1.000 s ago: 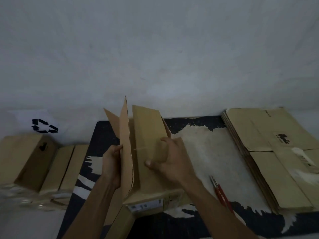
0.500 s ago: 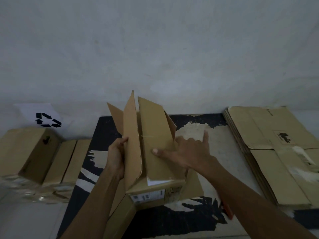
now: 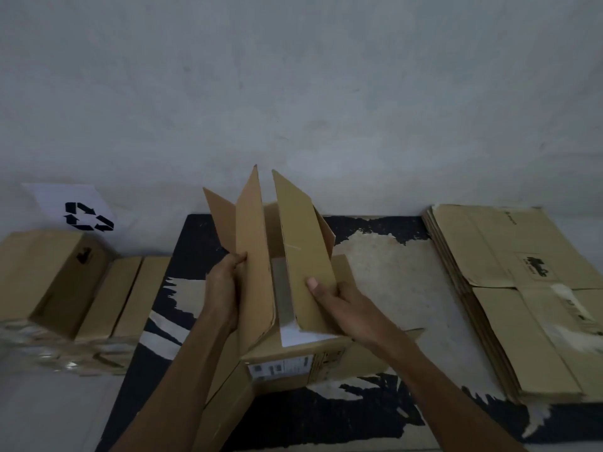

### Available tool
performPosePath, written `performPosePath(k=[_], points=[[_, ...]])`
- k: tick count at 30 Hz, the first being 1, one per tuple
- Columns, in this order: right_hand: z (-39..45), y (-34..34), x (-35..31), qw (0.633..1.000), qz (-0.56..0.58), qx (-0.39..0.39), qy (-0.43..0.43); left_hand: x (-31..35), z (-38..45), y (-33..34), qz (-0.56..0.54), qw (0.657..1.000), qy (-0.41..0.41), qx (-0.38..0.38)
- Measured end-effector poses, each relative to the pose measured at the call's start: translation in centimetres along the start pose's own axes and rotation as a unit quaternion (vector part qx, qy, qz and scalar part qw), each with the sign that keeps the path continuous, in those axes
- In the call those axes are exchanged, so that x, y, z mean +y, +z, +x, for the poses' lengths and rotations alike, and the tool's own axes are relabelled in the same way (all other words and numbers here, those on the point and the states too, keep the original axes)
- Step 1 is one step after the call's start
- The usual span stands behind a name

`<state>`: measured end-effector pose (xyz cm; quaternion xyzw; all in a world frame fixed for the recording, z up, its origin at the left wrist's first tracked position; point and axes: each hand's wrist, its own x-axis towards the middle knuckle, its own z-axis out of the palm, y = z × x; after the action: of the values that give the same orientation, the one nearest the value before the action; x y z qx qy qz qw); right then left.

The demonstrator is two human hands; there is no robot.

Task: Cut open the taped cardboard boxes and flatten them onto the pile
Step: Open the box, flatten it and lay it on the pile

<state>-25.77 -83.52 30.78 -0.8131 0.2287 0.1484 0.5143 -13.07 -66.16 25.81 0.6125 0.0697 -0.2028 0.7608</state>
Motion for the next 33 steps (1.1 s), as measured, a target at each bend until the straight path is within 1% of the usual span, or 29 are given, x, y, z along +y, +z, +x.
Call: performPosePath(k=[1, 2, 3, 4, 5, 6, 7, 9, 10, 11, 12, 14, 15, 16, 18, 19, 20, 22, 25, 27, 30, 32, 33], points=[[0.1, 0.7, 0.3, 0.998, 0.039, 0.022, -0.032, -0.1, 0.1, 0.0, 0.056, 0.998, 0.032, 0.014], [0.3, 1.4, 0.7, 0.995, 0.052, 0.056, -0.066, -0.2, 0.0, 0.0, 0.120, 0.990, 0.071, 0.026], [0.3, 2.0, 0.9, 0.990, 0.048, 0.090, -0.094, -0.3, -0.2, 0.1, 0.175, 0.977, 0.113, 0.034], [0.4, 2.4, 1.1, 0.987, 0.033, 0.107, -0.112, -0.4, -0.4, 0.1, 0.213, 0.965, 0.150, 0.036], [0.4, 2.5, 1.3, 0.986, 0.009, 0.107, -0.127, -0.4, -0.8, 0.2, 0.238, 0.955, 0.174, 0.039], [0.6, 2.4, 1.7, 0.984, -0.023, 0.095, -0.146, -0.5, -1.2, 0.0, 0.246, 0.952, 0.182, 0.034], [0.9, 2.1, 2.2, 0.983, -0.046, 0.078, -0.161, -0.2, -1.9, -0.1, 0.238, 0.955, 0.176, 0.015], [1.7, 1.3, 2.8, 0.980, -0.054, 0.056, -0.182, 0.4, -3.4, -0.5, 0.199, 0.969, 0.132, -0.061], [2.3, 1.0, 3.1, 0.978, -0.049, 0.059, -0.193, 0.7, -4.3, -0.6, 0.176, 0.971, 0.117, -0.109], [3.0, 0.9, 3.2, 0.976, -0.035, 0.071, -0.204, 1.0, -5.0, -0.7, 0.176, 0.967, 0.113, -0.144], [3.8, 1.0, 3.3, 0.972, -0.007, 0.101, -0.210, 1.4, -5.5, -0.6, 0.204, 0.959, 0.112, -0.162], [5.8, 1.7, 3.7, 0.954, 0.058, 0.206, -0.211, 1.7, -5.9, -0.2, 0.294, 0.941, 0.102, -0.132], [6.8, 2.0, 3.7, 0.942, 0.090, 0.255, -0.200, 1.5, -5.6, -0.1, 0.309, 0.940, 0.107, -0.098], [7.7, 2.2, 3.8, 0.932, 0.118, 0.288, -0.184, 1.0, -4.9, 0.0, 0.301, 0.944, 0.126, -0.045], [9.4, 2.2, 3.5, 0.918, 0.150, 0.328, -0.162, 0.6, -3.2, 0.1, 0.308, 0.931, 0.168, 0.098], [10.2, 2.2, 3.3, 0.911, 0.172, 0.342, -0.151, 0.3, -2.0, -0.2, 0.321, 0.919, 0.175, 0.144], [10.9, 2.0, 3.1, 0.903, 0.198, 0.353, -0.142, 0.0, -0.5, -0.6, 0.338, 0.910, 0.176, 0.164], [12.1, 1.5, 2.6, 0.883, 0.221, 0.391, -0.140, -0.6, 2.6, -1.0, 0.361, 0.903, 0.150, 0.181], [14.2, 0.8, 3.2, 0.850, 0.238, 0.453, -0.123, -1.0, 6.2, -0.8, 0.363, 0.903, 0.087, 0.212], [15.6, 0.5, 4.2, 0.851, 0.225, 0.465, -0.097, -0.9, 7.8, -0.3, 0.332, 0.919, 0.059, 0.205], [17.4, 0.7, 5.5, 0.859, 0.197, 0.468, -0.067, -1.1, 9.6, 0.5, 0.249, 0.948, 0.028, 0.195], [18.1, 1.0, 5.8, 0.852, 0.197, 0.481, -0.060, -1.7, 10.4, 0.0, 0.178, 0.960, 0.016, 0.216], [18.4, 1.1, 6.0, 0.848, 0.194, 0.490, -0.059, -2.0, 10.5, -0.4, 0.169, 0.956, 0.029, 0.240]])
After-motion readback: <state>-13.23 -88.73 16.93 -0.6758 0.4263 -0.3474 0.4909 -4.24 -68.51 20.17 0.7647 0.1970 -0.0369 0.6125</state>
